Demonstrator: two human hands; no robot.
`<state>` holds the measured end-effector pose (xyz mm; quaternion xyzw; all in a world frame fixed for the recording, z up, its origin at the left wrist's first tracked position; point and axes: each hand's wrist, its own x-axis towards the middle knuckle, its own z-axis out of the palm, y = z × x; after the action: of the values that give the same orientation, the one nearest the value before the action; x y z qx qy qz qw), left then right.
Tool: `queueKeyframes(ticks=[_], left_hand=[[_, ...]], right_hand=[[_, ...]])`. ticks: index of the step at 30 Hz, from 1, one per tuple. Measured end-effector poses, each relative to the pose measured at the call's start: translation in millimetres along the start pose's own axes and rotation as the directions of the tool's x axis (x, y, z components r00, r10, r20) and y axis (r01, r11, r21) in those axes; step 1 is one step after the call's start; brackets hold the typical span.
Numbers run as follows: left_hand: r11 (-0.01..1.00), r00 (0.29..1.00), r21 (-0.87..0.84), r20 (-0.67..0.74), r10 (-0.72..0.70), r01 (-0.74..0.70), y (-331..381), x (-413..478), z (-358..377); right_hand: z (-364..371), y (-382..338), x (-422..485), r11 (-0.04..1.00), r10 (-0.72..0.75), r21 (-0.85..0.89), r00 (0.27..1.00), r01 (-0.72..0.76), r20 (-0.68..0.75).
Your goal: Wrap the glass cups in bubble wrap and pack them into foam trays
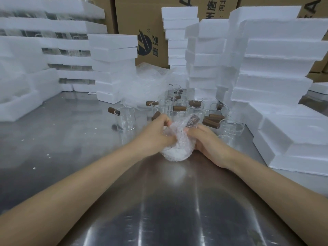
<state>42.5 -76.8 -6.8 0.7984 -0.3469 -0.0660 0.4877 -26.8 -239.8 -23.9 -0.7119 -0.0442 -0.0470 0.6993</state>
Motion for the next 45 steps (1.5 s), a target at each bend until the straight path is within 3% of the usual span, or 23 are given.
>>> queueKeyframes(ticks=[3,5,8,10,14,19,24,26,27,29,33,35,37,39,41,45], left_hand=[[0.993,0.985,0.036,-0.131,0.114,-0.110,2.8,1.5,-0.8],[0.955,0.929,0.093,-0.222,0.296,-0.282,6.0,-0.5,-5.6],[0.798,0.854,0.338,0.030,0.520,-0.498,2.3,-2.5,-12.7],[0.747,0.839,0.398,0.132,0.528,-0.532,-3.2,-1.1,-11.3],[0.753,0.833,0.362,0.166,0.528,-0.550,-2.1,0.6,-14.1],[0.611,0.794,0.508,0.373,0.480,-0.607,-5.8,3.1,-15.0],[0.569,0.822,0.596,0.364,0.437,-0.567,-9.1,8.2,-15.5],[0.534,0.825,0.635,0.360,0.435,-0.558,-11.5,9.4,-15.9],[0.507,0.819,0.653,0.359,0.447,-0.563,-13.1,9.6,-16.7],[0.495,0.799,0.647,0.330,0.503,-0.580,-15.5,9.1,-21.0],[0.675,0.813,0.482,0.160,0.560,-0.559,-14.8,10.2,-38.0],[0.668,0.809,0.481,0.174,0.562,-0.568,-15.6,9.5,-39.7],[0.588,0.791,0.551,0.257,0.555,-0.592,-16.1,7.6,-33.9],[0.529,0.791,0.614,0.290,0.539,-0.586,-15.7,7.7,-26.9],[0.492,0.803,0.668,0.284,0.524,-0.558,-13.6,9.8,-21.1],[0.408,0.792,0.748,0.251,0.556,-0.523,-8.2,12.9,-9.1]], right_hand=[[-0.1,-1.8,4.3,0.997,0.025,0.068,0.999,-0.022,-0.042],[-0.2,-4.2,6.3,0.988,0.033,0.154,0.994,-0.018,-0.101],[-2.7,-6.3,6.6,0.954,0.077,0.299,0.987,-0.032,-0.140],[-2.9,-7.7,5.2,0.950,0.101,0.309,0.985,-0.054,-0.138],[-2.1,-9.1,3.5,0.956,0.096,0.287,0.988,-0.058,-0.118],[-3.4,-9.8,2.1,0.951,0.138,0.287,0.989,-0.117,-0.053],[-1.1,-7.0,3.8,0.940,0.132,0.327,0.987,-0.095,-0.091],[2.6,-3.5,4.9,0.976,0.064,0.215,0.974,-0.016,-0.217],[3.0,-3.2,4.8,0.998,-0.010,0.051,0.952,0.027,-0.305],[2.5,-3.7,4.9,0.943,-0.230,-0.313,0.895,0.108,-0.383],[0.1,-2.0,2.6,0.733,-0.500,-0.646,0.812,0.213,-0.300],[-0.3,-3.3,1.4,0.587,-0.588,-0.766,0.788,0.261,-0.183],[-1.0,-4.4,1.2,0.446,-0.607,-0.842,0.794,0.303,-0.036],[0.0,-4.9,1.1,0.368,-0.514,-0.886,0.856,0.283,0.059],[2.8,-5.2,0.9,0.348,-0.415,-0.908,0.907,0.236,0.076],[9.3,-10.6,4.4,0.302,-0.358,-0.941,0.933,0.150,0.034]])
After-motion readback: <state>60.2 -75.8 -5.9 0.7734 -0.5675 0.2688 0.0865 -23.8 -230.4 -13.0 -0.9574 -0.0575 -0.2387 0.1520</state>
